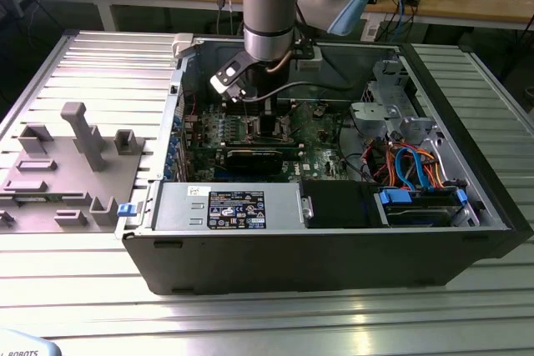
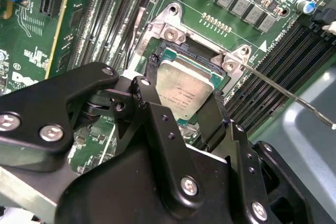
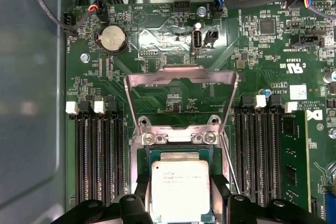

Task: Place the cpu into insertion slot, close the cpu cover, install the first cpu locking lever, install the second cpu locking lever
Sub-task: 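Place the cpu into insertion slot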

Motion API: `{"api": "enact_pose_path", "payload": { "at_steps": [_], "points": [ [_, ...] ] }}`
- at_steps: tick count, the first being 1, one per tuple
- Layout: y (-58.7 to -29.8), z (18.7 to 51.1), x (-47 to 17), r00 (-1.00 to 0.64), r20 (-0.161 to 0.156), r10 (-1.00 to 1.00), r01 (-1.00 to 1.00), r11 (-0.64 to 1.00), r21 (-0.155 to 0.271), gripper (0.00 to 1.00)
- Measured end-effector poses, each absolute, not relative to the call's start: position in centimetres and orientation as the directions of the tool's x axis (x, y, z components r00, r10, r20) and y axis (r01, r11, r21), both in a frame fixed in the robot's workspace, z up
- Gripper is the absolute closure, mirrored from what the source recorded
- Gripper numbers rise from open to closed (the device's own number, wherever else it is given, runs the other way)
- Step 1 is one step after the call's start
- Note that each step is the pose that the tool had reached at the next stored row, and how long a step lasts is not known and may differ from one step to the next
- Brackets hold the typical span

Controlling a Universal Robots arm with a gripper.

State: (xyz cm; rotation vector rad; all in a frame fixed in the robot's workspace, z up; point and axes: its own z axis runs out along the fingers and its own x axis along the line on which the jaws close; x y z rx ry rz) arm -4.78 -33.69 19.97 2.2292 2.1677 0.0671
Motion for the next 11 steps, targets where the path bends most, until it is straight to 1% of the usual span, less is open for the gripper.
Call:
{"api": "enact_pose_path", "payload": {
  "at_steps": [11],
  "points": [
    [-33.62, 19.64, -4.86, 0.032, 0.010, 0.999, 0.998, -0.032, 0.053, 0.46]
  ]
}}
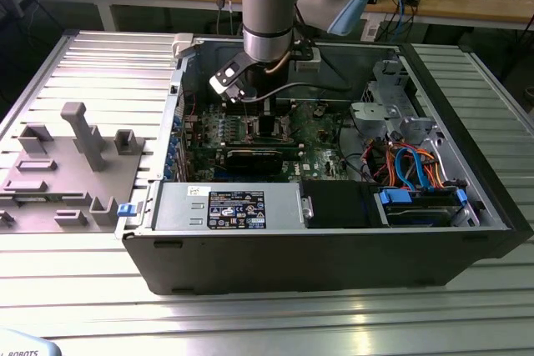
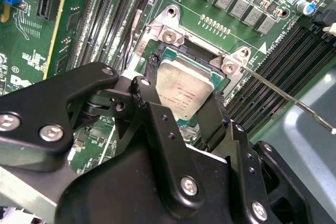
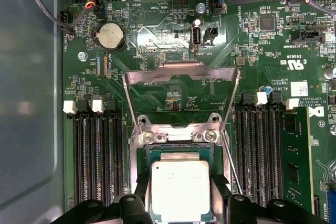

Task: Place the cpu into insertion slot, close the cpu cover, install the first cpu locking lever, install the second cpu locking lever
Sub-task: 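Place the cpu into insertion slot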

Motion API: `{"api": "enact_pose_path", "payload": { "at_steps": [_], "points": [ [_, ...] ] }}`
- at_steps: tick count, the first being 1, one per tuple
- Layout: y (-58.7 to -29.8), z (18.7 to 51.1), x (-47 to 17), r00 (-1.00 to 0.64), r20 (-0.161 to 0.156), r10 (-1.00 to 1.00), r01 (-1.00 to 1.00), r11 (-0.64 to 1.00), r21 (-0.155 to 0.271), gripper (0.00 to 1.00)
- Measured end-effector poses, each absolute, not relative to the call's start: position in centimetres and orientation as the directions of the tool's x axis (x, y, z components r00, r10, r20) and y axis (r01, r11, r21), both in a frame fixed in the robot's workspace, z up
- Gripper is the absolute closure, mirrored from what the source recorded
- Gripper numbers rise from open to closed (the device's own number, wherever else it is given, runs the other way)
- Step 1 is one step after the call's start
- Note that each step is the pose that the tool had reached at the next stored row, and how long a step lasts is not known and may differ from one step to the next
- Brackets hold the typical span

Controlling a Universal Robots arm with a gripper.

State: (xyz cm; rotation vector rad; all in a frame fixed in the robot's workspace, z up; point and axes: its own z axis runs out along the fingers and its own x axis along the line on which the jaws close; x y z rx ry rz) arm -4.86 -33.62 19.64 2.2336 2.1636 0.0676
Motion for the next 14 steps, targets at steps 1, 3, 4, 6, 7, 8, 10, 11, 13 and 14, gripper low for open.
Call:
{"api": "enact_pose_path", "payload": {
  "at_steps": [1, 3, 4, 6, 7, 8, 10, 11, 13, 14],
  "points": [
    [-33.62, 19.64, -4.86, 0.032, 0.010, 0.999, 0.998, -0.032, 0.053, 0.46],
    [-33.62, 19.64, -4.86, 0.032, 0.010, 0.999, 0.998, -0.032, 0.053, 0.46],
    [-33.62, 19.64, -4.86, 0.031, 0.011, 0.999, 0.998, -0.032, 0.053, 0.46],
    [-33.62, 19.64, -4.86, 0.032, 0.011, 0.999, 0.998, -0.032, 0.052, 0.46],
    [-33.62, 19.64, -4.86, 0.032, 0.011, 0.999, 0.998, -0.032, 0.052, 0.46],
    [-33.62, 19.64, -4.86, 0.032, 0.012, 0.999, 0.998, -0.032, 0.053, 0.46],
    [-33.59, 19.60, -4.85, 0.032, 0.015, 0.999, 0.998, -0.032, 0.053, 0.45],
    [-33.61, 19.61, -4.85, 0.032, 0.014, 0.999, 0.998, -0.032, 0.053, 0.39],
    [-33.62, 19.63, -4.85, 0.031, 0.014, 0.999, 0.998, -0.032, 0.053, 0.39],
    [-33.62, 19.63, -4.86, 0.031, 0.015, 0.999, 0.998, -0.032, 0.053, 0.39]
  ]
}}
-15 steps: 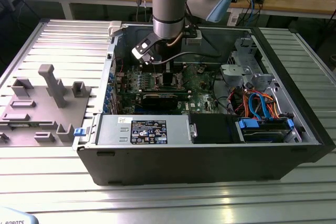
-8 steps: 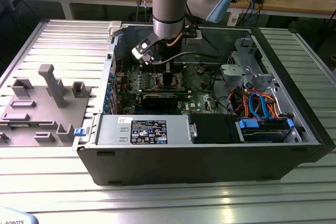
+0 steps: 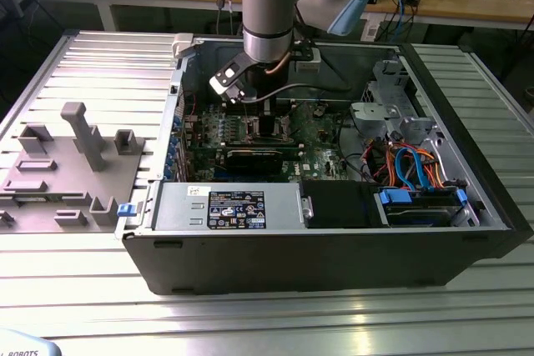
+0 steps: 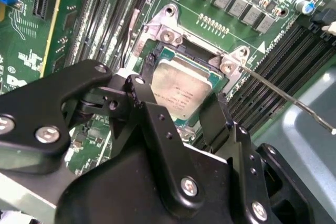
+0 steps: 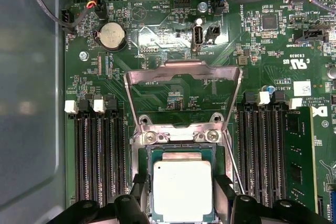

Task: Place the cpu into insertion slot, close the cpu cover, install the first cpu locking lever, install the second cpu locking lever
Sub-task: 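Place the cpu into insertion slot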

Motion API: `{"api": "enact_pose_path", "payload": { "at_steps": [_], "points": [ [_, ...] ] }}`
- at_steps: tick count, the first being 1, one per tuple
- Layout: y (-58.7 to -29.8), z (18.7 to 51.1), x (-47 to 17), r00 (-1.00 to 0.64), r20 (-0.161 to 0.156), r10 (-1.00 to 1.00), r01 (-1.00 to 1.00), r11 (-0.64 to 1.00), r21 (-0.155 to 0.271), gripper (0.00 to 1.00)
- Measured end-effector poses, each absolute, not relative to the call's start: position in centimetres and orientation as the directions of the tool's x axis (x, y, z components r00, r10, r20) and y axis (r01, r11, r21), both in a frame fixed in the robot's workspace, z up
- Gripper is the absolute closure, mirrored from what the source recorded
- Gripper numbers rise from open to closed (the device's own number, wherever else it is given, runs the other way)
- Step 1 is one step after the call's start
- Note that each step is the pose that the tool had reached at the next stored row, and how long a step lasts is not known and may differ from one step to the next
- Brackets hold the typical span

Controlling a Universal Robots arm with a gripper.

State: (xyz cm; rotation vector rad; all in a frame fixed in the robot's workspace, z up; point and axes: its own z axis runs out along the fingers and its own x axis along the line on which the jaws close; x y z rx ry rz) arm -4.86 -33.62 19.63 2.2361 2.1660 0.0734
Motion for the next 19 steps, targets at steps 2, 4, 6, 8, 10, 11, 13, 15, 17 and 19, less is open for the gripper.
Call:
{"api": "enact_pose_path", "payload": {
  "at_steps": [2, 4, 6, 8, 10, 11, 13, 15, 17, 19],
  "points": [
    [-33.6, 19.6, -4.8, 0.031, 0.015, 0.999, 0.998, -0.032, 0.052, 0.39],
    [-33.6, 20.0, -4.8, 0.032, 0.015, 0.999, 0.998, -0.032, 0.053, 0.39],
    [-33.6, 20.0, -4.7, 0.032, 0.015, 0.999, 0.998, -0.032, 0.053, 0.39],
    [-33.6, 19.6, -4.7, 0.031, 0.015, 0.999, 0.998, -0.032, 0.053, 0.39],
    [-33.7, 20.5, -4.6, 0.032, 0.001, 0.999, 0.998, -0.032, 0.053, 0.39],
    [-33.6, 21.1, -4.6, 0.031, 0.002, 1.000, 0.998, -0.031, 0.053, 0.39],
    [-33.6, 21.1, -4.6, 0.011, 0.002, 1.000, 0.999, -0.011, 0.052, 0.54],
    [-33.6, 21.1, -4.6, -0.015, 0.002, 1.000, 0.999, 0.015, 0.052, 0.65],
    [-33.6, 21.1, -4.6, -0.052, 0.002, 0.999, 0.997, 0.052, 0.053, 0.71],
    [-33.7, 21.0, -4.6, -0.088, 0.002, 0.996, 0.995, 0.088, 0.052, 0.78]
  ]
}}
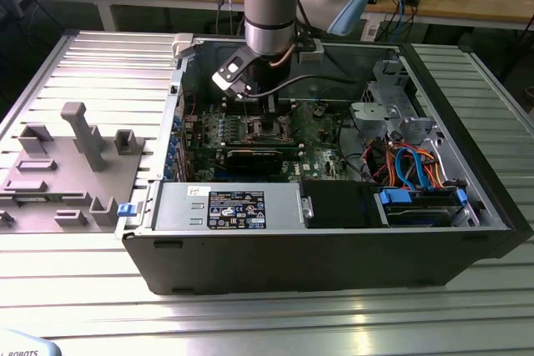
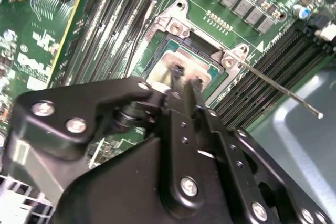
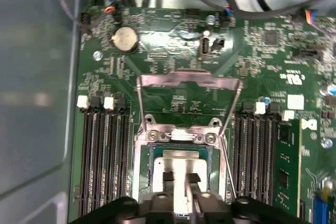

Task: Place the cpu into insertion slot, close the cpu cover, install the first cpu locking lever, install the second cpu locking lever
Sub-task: 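Place the cpu into insertion slot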

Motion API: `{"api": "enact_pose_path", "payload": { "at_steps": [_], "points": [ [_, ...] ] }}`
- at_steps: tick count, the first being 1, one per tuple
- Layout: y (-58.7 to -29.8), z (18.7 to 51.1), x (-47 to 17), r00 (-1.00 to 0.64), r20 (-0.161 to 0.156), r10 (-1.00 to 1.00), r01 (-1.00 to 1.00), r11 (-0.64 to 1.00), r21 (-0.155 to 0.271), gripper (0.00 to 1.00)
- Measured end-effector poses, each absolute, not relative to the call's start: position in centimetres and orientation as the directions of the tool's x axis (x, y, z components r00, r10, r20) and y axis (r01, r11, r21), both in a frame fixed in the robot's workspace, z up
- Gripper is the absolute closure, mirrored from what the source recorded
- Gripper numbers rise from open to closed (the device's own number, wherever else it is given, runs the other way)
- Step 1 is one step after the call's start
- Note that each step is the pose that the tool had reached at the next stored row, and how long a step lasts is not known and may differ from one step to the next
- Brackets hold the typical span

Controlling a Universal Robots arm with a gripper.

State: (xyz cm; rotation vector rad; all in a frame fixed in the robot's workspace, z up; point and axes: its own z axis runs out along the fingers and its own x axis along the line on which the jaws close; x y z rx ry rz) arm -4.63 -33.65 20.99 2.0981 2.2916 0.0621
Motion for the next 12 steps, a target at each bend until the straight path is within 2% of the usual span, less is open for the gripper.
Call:
{"api": "enact_pose_path", "payload": {
  "at_steps": [2, 12],
  "points": [
    [-33.65, 20.92, -4.62, -0.123, 0.002, 0.992, 0.991, 0.122, 0.052, 0.89],
    [-33.92, 20.35, -4.62, -0.138, 0.002, 0.990, 0.989, 0.138, 0.052, 0.89]
  ]
}}
